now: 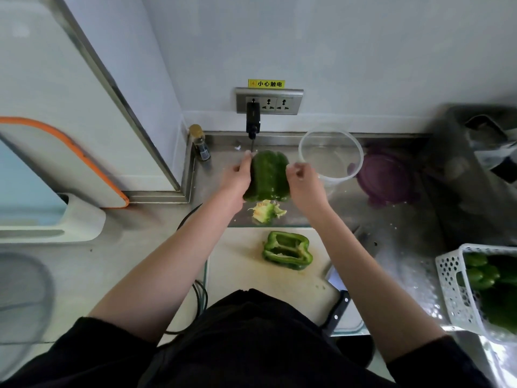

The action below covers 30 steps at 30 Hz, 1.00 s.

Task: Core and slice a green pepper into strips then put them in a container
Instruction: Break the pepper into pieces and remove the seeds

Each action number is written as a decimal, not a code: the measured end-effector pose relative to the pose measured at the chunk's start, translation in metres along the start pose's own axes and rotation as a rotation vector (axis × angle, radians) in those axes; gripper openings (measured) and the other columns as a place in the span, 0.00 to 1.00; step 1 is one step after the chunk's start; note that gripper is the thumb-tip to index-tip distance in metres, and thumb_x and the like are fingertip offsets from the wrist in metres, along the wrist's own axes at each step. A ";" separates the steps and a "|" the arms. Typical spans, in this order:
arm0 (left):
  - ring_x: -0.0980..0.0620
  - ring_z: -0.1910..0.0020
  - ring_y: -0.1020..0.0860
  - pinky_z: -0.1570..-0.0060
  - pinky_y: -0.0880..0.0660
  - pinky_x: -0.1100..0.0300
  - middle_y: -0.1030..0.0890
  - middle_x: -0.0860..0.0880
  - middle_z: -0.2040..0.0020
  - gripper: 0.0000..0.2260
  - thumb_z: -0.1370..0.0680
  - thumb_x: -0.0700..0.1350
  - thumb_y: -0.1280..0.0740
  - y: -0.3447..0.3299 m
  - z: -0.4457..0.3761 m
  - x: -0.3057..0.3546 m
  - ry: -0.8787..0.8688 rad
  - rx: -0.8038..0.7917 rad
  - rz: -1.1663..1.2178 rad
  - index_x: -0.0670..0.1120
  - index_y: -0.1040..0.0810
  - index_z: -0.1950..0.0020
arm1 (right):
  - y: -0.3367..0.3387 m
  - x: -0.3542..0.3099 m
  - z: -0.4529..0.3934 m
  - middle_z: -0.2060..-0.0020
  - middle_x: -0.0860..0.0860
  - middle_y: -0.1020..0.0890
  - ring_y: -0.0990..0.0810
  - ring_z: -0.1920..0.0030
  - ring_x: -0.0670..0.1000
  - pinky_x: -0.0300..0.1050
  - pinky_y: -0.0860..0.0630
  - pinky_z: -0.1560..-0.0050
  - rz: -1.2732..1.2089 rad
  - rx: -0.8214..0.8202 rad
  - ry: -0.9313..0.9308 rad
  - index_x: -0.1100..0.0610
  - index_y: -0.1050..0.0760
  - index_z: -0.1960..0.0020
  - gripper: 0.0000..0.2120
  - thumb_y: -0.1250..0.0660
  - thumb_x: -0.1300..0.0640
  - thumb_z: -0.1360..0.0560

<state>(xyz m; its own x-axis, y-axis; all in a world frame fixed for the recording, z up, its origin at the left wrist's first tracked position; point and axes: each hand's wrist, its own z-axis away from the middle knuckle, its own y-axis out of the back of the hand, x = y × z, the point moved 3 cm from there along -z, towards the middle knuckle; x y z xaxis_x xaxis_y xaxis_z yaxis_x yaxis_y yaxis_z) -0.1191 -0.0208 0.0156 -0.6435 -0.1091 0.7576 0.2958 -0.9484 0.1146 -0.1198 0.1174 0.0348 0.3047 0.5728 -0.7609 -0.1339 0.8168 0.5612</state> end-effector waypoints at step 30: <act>0.44 0.59 0.18 0.58 0.20 0.47 0.19 0.40 0.54 0.09 0.23 0.38 0.34 0.055 0.030 -0.071 0.141 -0.461 -0.143 0.41 0.24 0.43 | -0.041 0.063 0.077 0.45 0.53 0.20 0.25 0.39 0.53 0.58 0.41 0.28 0.408 -0.110 1.121 0.52 0.30 0.49 0.08 0.36 0.53 0.27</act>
<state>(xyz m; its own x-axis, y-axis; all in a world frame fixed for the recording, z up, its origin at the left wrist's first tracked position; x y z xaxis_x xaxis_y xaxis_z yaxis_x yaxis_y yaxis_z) -0.0355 -0.0558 -0.0127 -0.7533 0.0223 0.6573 -0.1242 -0.9863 -0.1089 -0.0225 0.1143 -0.0108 -0.7628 0.4879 -0.4243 -0.1264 0.5310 0.8379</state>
